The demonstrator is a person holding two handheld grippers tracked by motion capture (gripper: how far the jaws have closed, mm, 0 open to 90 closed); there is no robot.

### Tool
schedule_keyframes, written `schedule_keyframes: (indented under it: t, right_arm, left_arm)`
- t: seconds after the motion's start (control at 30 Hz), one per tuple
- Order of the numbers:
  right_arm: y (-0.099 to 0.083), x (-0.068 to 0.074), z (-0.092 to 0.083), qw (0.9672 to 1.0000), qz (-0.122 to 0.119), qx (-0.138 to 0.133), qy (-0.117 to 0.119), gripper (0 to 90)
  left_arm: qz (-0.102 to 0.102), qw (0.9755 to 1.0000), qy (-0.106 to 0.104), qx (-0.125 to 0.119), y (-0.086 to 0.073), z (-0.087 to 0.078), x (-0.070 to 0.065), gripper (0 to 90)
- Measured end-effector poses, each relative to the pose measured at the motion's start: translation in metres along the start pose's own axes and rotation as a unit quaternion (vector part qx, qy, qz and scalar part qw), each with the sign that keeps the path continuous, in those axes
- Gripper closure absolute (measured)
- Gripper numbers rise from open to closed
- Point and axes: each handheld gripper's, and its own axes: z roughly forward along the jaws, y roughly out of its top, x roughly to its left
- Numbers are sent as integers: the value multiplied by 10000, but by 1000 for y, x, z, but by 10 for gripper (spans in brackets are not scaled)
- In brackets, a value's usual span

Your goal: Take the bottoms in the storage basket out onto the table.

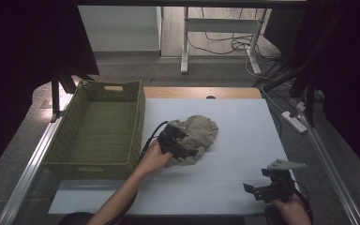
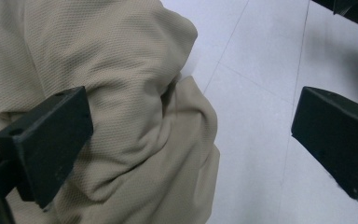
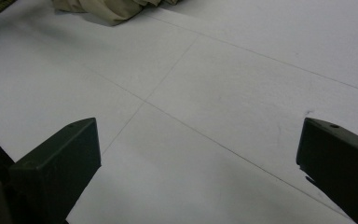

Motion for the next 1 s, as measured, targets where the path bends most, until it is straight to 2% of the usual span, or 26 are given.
schedule_keyframes:
  t: [0.27,0.37,0.57,0.77,1.0]
  right_arm:
    - [0,0,-1,10000,-20,-41,29,1]
    - [0,-1,-1,9999,40,-60,77,1]
    - [-1,-2,-2,9999,58,-94,108,1]
    - [-1,-2,-3,9998,48,-111,125,1]
    - [-1,-2,-3,9998,58,-119,125,1]
  left_arm:
    - [-24,9999,6,-110,-2,-5,-6,0]
    - [60,9998,107,-137,-3,-7,-8,0]
    - [88,9997,167,-170,-4,-13,-11,0]
    - [-58,9997,111,-188,-6,-16,-15,0]
    - [-11,9997,164,-184,-7,-18,-21,0]
